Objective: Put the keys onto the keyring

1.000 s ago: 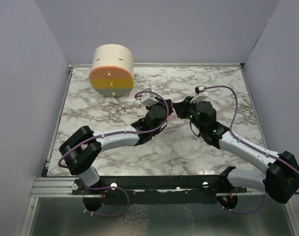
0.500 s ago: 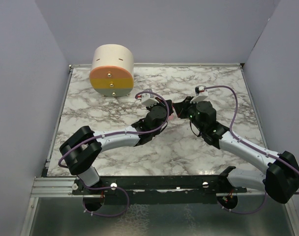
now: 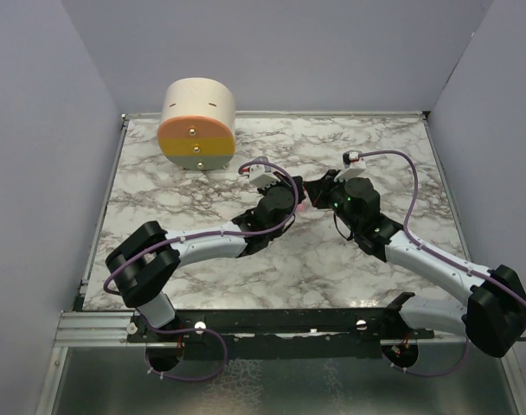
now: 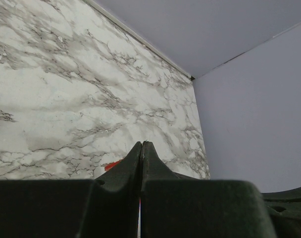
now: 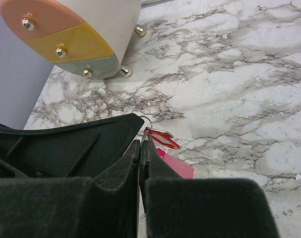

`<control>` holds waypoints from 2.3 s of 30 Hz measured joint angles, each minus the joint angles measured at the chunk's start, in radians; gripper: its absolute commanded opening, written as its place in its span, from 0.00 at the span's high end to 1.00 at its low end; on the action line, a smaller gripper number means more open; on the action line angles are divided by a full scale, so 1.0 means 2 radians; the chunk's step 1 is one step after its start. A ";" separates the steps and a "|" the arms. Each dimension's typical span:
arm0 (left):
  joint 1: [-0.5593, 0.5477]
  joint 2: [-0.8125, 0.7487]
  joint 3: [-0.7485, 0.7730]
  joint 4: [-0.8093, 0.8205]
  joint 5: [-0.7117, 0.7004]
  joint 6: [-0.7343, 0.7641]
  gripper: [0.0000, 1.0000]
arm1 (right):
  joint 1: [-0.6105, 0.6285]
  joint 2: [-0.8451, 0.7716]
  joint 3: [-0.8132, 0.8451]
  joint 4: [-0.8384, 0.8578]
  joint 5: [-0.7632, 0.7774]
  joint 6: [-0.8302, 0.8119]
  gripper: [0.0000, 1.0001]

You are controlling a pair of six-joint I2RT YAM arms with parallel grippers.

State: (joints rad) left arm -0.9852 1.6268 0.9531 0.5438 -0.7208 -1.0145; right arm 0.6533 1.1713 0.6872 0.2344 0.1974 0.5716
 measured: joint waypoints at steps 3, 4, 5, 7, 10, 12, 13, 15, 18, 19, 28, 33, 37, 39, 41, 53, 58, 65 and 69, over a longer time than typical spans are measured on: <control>-0.001 0.001 0.000 0.000 -0.001 0.000 1.00 | 0.000 0.000 0.000 0.000 0.000 0.000 0.99; -0.001 0.002 0.000 0.000 -0.001 0.000 1.00 | 0.000 0.000 0.000 0.000 0.000 0.000 0.99; -0.002 0.002 0.000 0.000 -0.001 0.000 1.00 | 0.000 0.000 0.000 0.000 0.000 0.000 0.99; -0.002 0.002 0.000 0.000 -0.001 0.000 1.00 | 0.000 0.000 0.000 0.000 0.000 0.000 0.99; -0.002 0.003 0.000 0.000 -0.001 0.000 1.00 | 0.000 0.000 0.000 0.000 0.000 0.000 0.99; -0.002 0.003 0.000 0.000 -0.001 0.000 1.00 | 0.000 0.000 0.000 0.000 0.000 0.000 0.99; -0.002 0.003 0.000 0.000 -0.001 0.000 1.00 | 0.000 0.000 0.000 0.000 0.000 0.000 0.99; -0.003 0.003 0.000 0.000 -0.001 0.000 1.00 | 0.000 0.000 0.000 0.000 0.000 0.000 0.99; -0.003 0.004 0.001 0.000 -0.001 0.001 1.00 | 0.000 0.000 0.000 0.000 0.000 0.000 0.99; -0.003 0.004 0.001 0.000 -0.001 0.001 1.00 | 0.000 0.000 0.000 0.000 0.000 0.000 0.99; -0.003 0.005 0.002 0.000 -0.001 0.002 1.00 | 0.000 0.000 0.000 0.000 0.000 0.000 0.99; -0.003 0.005 0.002 0.000 -0.001 0.002 1.00 | 0.000 0.000 0.000 0.001 0.000 -0.001 0.99; -0.003 0.005 0.002 0.000 -0.001 0.002 1.00 | 0.000 0.000 0.000 0.001 0.002 -0.001 0.99; -0.003 0.005 0.002 0.000 -0.001 0.002 1.00 | 0.000 0.000 0.000 0.001 0.003 -0.001 0.99; -0.003 0.005 0.002 0.000 -0.001 0.002 1.00 | 0.000 0.000 0.000 0.001 0.004 -0.003 0.99; -0.003 0.006 0.002 0.000 0.005 0.002 1.00 | 0.000 0.000 0.000 0.005 0.004 -0.014 0.99; -0.003 0.006 0.002 0.000 0.007 0.003 1.00 | 0.000 -0.001 0.000 0.006 0.004 -0.018 0.99; -0.003 0.007 0.002 0.001 0.012 0.002 1.00 | 0.000 -0.008 -0.002 0.007 0.007 -0.022 0.99; -0.005 0.008 0.002 0.003 0.012 0.000 1.00 | 0.000 -0.014 -0.005 0.006 0.008 -0.023 0.99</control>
State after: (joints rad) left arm -0.9955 1.6436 0.9581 0.5491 -0.6964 -1.0145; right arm 0.6533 1.1431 0.6773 0.2470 0.2127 0.5262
